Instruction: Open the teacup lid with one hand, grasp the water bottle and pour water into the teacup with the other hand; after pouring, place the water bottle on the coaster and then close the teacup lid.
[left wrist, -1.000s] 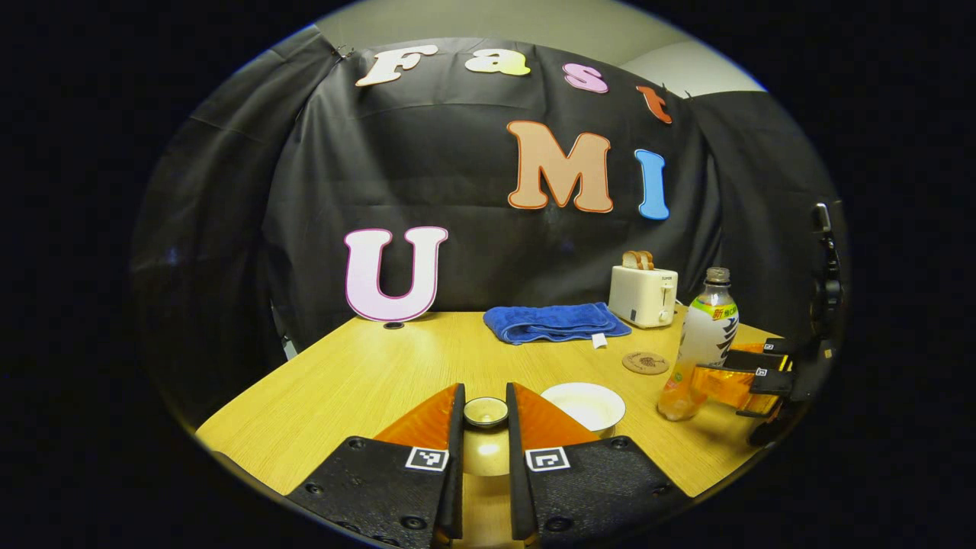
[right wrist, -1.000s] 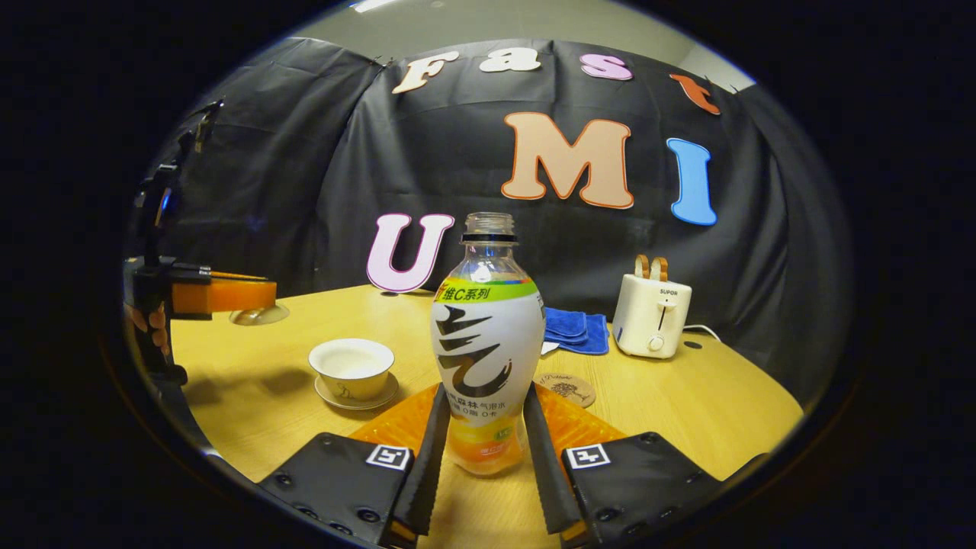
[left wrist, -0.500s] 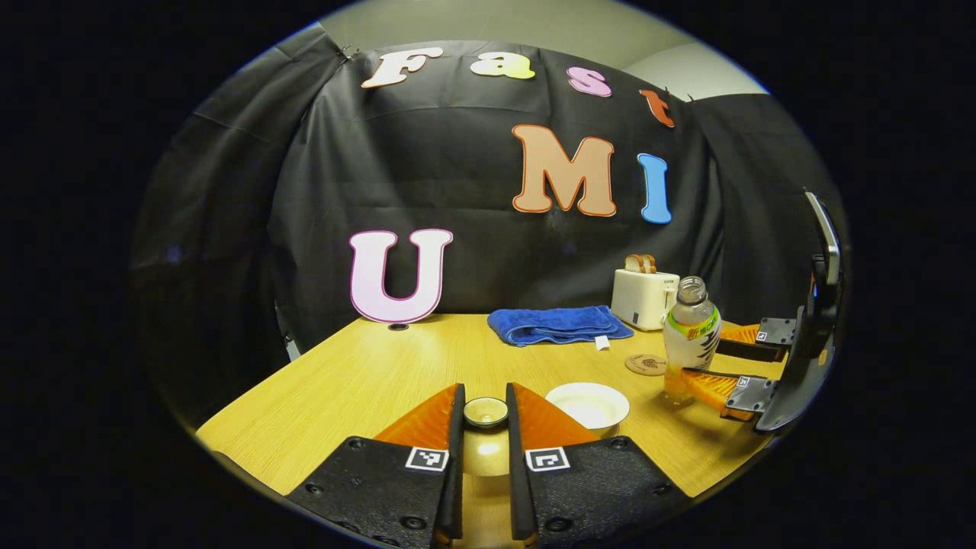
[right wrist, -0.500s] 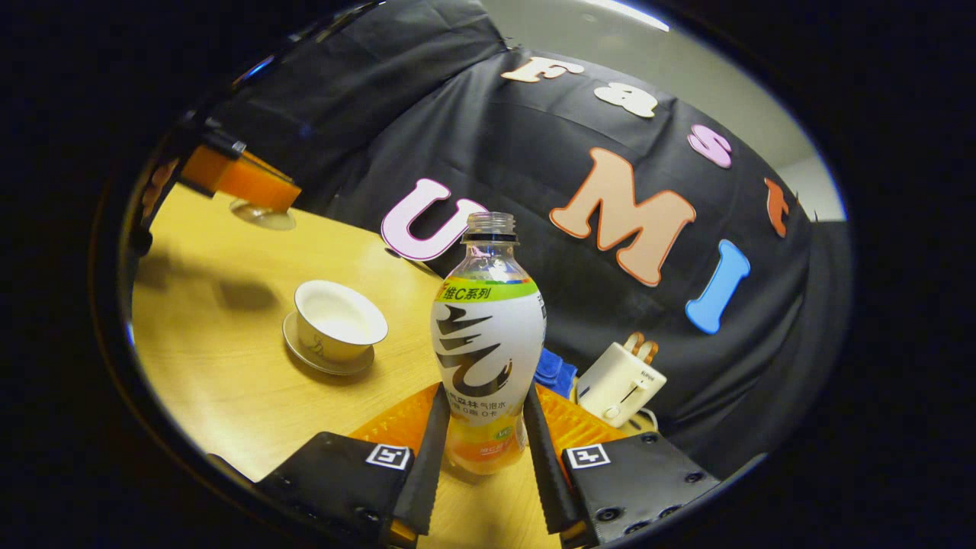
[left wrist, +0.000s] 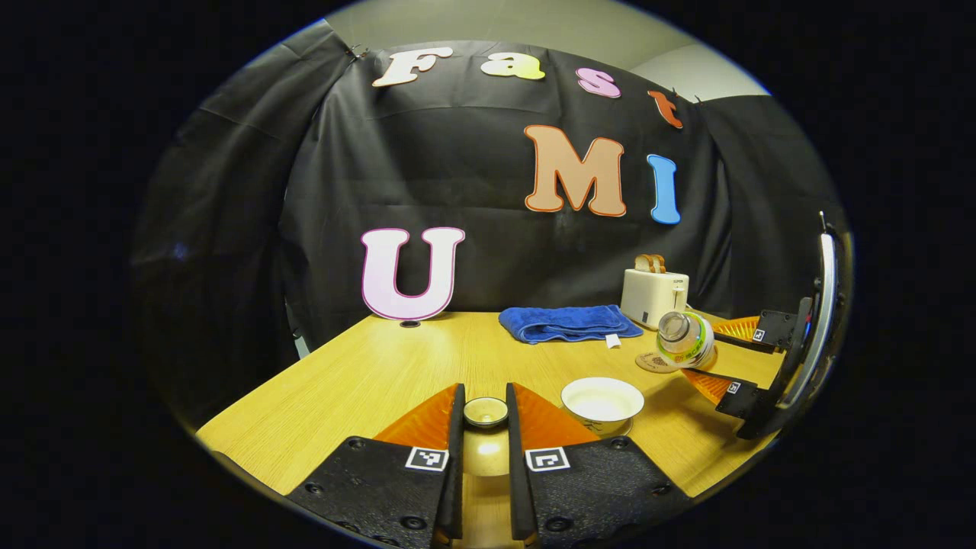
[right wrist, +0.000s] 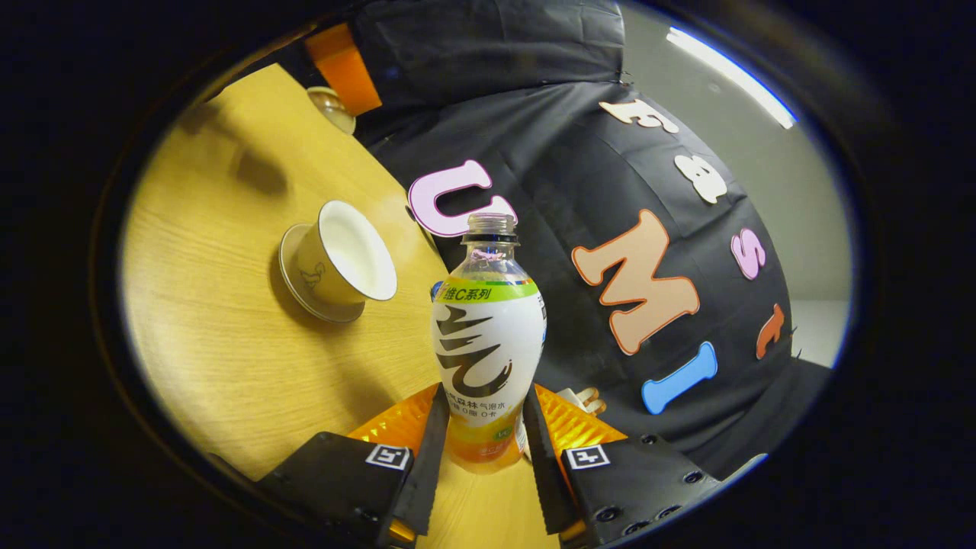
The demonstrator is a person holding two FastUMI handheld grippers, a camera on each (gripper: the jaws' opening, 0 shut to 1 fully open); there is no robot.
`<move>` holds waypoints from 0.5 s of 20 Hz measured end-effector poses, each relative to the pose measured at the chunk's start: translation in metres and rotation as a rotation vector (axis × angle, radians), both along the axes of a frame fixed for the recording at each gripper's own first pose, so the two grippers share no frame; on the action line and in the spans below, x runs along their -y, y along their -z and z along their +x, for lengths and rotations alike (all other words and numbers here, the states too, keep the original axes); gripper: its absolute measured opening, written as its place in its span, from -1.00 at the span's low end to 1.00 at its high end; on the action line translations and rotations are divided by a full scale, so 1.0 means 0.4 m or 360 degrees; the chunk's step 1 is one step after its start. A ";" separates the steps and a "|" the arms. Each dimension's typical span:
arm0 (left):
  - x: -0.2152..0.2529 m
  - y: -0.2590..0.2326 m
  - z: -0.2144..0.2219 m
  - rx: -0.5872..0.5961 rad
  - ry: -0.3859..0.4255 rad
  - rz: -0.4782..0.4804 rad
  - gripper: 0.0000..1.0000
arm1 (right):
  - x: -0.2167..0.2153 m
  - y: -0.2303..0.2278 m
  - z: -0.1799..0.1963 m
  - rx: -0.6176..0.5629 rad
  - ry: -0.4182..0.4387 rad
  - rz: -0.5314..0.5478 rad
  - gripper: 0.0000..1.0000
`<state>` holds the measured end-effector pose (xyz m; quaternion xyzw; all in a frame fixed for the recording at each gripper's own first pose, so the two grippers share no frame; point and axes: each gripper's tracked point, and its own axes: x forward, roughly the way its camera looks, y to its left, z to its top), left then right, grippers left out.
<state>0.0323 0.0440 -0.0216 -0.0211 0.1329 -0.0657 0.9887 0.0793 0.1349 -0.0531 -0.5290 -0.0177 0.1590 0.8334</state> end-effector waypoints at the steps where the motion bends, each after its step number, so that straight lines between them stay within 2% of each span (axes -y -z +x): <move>1: -0.003 0.001 0.001 0.0003 -0.0002 0.0002 -0.56 | -0.002 0.002 0.006 0.0015 -0.0014 -0.0054 0.18; 10: -0.014 -0.003 -0.002 0.0021 -0.0012 -0.0016 -0.56 | -0.024 -0.033 0.007 0.0175 -0.0167 -0.0481 0.18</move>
